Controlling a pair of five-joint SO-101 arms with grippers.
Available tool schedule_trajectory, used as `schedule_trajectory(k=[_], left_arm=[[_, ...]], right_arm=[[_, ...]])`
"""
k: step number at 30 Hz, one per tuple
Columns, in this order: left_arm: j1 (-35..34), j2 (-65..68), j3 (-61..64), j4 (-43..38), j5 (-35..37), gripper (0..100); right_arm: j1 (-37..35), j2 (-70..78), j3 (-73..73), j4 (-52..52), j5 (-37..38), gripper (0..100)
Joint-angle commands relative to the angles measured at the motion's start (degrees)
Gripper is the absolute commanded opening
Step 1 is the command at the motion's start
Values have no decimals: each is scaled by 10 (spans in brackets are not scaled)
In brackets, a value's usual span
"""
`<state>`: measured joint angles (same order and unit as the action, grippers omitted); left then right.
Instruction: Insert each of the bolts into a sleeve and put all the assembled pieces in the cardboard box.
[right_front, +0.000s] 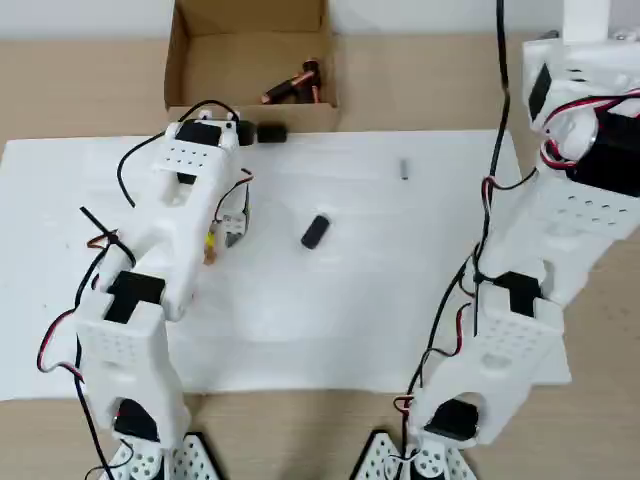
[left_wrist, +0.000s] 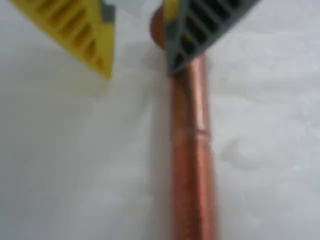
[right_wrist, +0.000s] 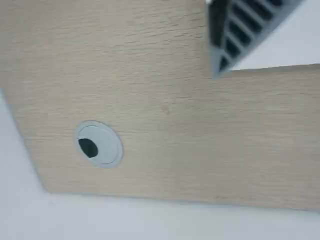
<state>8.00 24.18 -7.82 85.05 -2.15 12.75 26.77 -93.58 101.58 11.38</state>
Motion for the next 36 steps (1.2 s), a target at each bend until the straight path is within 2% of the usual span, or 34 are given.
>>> schedule_trajectory(k=[1,6,13,23,33,36], left_arm=[[-18,-9,-31,-4,0,84],[-55,-9,-33,12,-36,84],[-84,-9,-80,59,-67,83],[-91,-7,-85,41,-101,82],[-90,18,-81,18,-283,82],[-98,46,-84,18,-300,82]], right_arm=[[14,-38,-17,10,3,357],[12,-38,-7,10,3,357],[9,-41,80,10,1,357],[10,-42,125,10,1,357],[13,-42,173,10,1,357],[13,-42,198,10,1,357]])
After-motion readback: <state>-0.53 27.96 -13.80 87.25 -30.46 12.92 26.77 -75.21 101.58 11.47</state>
